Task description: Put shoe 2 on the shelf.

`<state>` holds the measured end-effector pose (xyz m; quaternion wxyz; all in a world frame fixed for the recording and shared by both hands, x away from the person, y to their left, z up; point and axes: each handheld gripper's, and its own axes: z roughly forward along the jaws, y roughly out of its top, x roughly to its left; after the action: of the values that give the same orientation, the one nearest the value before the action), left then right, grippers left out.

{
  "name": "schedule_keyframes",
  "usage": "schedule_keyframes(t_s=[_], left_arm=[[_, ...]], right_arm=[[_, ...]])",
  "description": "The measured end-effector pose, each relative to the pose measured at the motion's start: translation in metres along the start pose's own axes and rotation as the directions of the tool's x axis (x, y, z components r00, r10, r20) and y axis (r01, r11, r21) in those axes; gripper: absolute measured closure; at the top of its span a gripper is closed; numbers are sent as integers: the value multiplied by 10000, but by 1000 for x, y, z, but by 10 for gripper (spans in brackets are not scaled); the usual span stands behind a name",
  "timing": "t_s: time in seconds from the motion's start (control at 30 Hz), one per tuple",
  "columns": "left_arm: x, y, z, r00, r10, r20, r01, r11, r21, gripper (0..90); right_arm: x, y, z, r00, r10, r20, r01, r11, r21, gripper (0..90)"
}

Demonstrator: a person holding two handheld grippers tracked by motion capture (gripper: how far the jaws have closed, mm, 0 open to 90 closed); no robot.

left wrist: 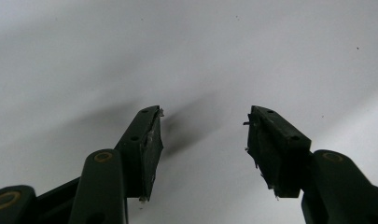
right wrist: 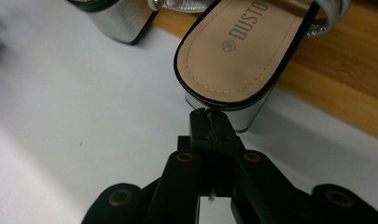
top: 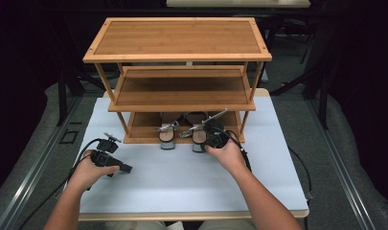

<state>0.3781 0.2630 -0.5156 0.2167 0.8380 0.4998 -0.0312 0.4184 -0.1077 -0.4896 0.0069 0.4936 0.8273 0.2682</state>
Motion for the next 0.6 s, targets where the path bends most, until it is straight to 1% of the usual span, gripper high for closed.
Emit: schedule_keyframes(t_s=[0.07,0.13,0.17,0.27,0.3,0.33,0.37,0.4,0.53,0.6], left_arm=[[1,0,0,10000,11,-9,-11,10000,-29,446],[1,0,-1,10000,-32,18,32,10000,-38,448],[2,0,-1,10000,-36,9,36,10000,-88,450],[2,0,-1,10000,-4,-36,4,9999,-104,454],[2,0,-1,10000,-39,-5,39,10000,-82,456],[2,0,-1,10000,16,-12,-16,10000,-80,456],[1,0,0,10000,-12,2,12,10000,-97,456],[1,1,0,10000,39,-14,-40,9999,-113,458],[-2,2,1,10000,13,-27,-14,9997,-232,474],[-2,2,1,9999,100,-61,-102,9994,-342,490]], right_arm=[[0,3,3,9997,-30,236,30,10000,6,900],[0,5,5,9998,-11,201,12,10000,-36,900],[0,6,5,9996,159,247,-160,9999,49,900],[-4,7,7,9992,184,365,-182,9998,-54,900],[-5,7,8,9985,289,468,-290,9996,24,900],[-7,7,8,9986,371,387,-371,9993,-2,900],[-9,7,8,9995,274,155,-273,9996,-67,900],[-9,6,8,9995,288,99,-287,9996,-61,900],[-7,5,8,9988,405,280,-402,9991,-102,900],[-10,3,7,9995,234,194,-230,9995,-215,900]])
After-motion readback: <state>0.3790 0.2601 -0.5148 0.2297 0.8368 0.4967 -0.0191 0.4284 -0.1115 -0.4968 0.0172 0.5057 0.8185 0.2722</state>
